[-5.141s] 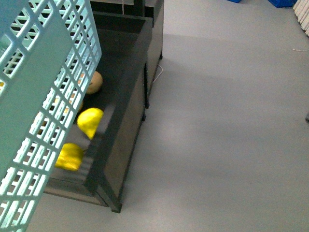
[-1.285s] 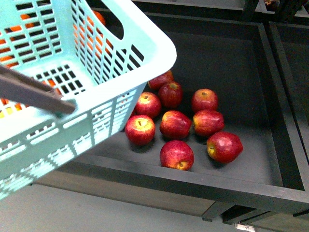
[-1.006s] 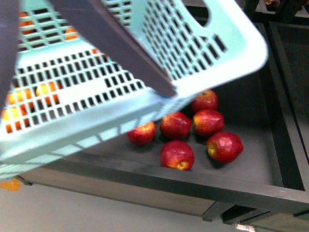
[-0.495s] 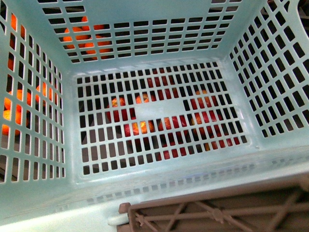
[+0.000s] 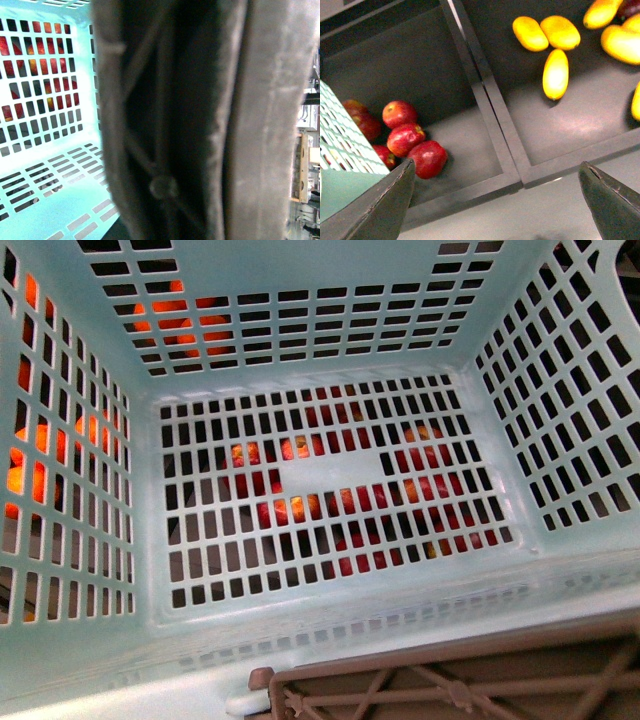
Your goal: Pick mango and avocado into basket
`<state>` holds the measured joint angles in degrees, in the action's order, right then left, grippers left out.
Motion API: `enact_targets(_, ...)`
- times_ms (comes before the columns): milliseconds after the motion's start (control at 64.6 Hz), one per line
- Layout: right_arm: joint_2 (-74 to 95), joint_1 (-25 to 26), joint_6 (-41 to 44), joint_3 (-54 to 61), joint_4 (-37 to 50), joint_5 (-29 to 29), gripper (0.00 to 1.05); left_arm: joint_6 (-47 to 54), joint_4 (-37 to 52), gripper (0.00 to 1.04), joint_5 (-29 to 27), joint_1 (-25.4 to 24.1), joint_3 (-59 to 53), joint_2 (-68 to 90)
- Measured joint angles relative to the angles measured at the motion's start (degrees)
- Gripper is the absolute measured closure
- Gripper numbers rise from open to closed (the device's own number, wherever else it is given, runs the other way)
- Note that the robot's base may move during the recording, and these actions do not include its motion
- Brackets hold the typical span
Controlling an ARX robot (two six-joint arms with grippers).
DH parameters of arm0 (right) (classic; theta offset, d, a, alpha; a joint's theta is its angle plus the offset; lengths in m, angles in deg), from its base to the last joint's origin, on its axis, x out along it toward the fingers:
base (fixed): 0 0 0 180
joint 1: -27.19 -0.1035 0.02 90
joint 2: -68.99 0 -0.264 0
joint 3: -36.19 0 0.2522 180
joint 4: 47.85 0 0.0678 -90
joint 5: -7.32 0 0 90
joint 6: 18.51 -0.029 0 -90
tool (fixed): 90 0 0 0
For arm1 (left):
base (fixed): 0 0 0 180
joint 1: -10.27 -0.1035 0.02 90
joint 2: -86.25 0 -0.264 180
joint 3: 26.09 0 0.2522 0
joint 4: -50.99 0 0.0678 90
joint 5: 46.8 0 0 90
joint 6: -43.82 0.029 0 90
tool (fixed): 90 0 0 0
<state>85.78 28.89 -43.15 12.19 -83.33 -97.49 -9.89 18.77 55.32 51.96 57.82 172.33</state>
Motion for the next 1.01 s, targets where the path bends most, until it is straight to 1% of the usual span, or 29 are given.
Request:
enact_targets(46,1.3,3.1,-1.7,-0.7,1.2,2.7,0.09,-0.1,0.0,0.91,0.1,0.0,0.0,0.0)
enact_targets(139,4.0,11.4,-2.0,-2.6,5.3,9.0,0.09,-0.1,0.0,0.91,0.1,0.0,0.0,0.1)
enact_targets(155,5.0,13.8,-1.6,-3.1,6.6,10.9,0.09,-0.1,0.0,0.91,0.1,0.0,0.0,0.1)
enact_targets(186,6.3,16.2,-1.1,-3.5,8.0,12.8,0.09,-0.1,0.0,0.91,0.1,0.0,0.0,0.1)
enact_targets(232,10.6,22.1,0.6,-4.3,12.1,16.8,0.09,-0.1,0.0,0.91,0.1,0.0,0.0,0.1)
enact_targets(263,12.6,24.3,1.6,-4.6,14.1,18.1,0.09,-0.1,0.0,0.91,0.1,0.0,0.0,0.1)
enact_targets(279,14.7,26.4,2.9,-4.8,16.0,19.2,0.09,-0.2,0.0,0.91,0.1,0.0,0.0,0.1)
enact_targets(310,18.5,29.2,4.7,-5.2,19.1,20.7,0.09,-0.2,0.0,0.91,0.1,0.0,0.0,0.1)
enact_targets(341,21.2,31.0,6.0,-5.4,21.5,21.7,0.09,-0.2,0.0,0.91,0.1,0.0,0.0,0.1)
enact_targets(387,28.9,34.4,9.0,-6.2,27.6,22.9,0.09,-0.2,0.0,0.91,-0.1,0.0,0.0,0.1)
enact_targets(418,32.2,35.5,10.9,-6.6,30.4,23.0,0.09,-0.2,0.0,0.91,-0.2,0.0,0.0,0.1)
enact_targets(449,39.2,36.9,13.9,-7.5,35.8,23.0,0.09,-0.1,0.0,0.91,-0.2,0.0,0.0,0.1)
enact_targets(495,52.0,37.9,19.2,-9.9,44.5,23.4,0.09,-0.1,0.0,0.91,-0.1,0.0,0.0,0.1)
enact_targets(526,57.5,38.0,21.4,-11.3,47.7,23.3,0.09,-0.2,0.0,0.91,-0.1,0.0,0.0,0.1)
enact_targets(557,61.0,38.0,22.8,-12.4,49.4,23.4,0.09,-0.2,0.0,0.91,0.0,0.0,0.0,0.1)
enact_targets(635,76.2,37.7,27.5,-18.3,54.1,22.5,0.09,-0.2,0.0,0.91,0.1,0.0,0.0,0.1)
enact_targets(666,83.9,37.3,28.9,-21.9,54.1,22.7,0.09,-0.2,0.0,0.91,0.1,0.0,0.0,0.1)
enact_targets(836,104.4,35.3,30.8,-34.3,49.7,22.5,0.09,-0.2,0.0,0.91,0.1,0.0,0.0,0.1)
enact_targets(1006,113.1,33.8,30.9,-42.0,46.9,22.5,0.09,-0.1,0.0,0.91,0.0,0.0,0.0,0.2)
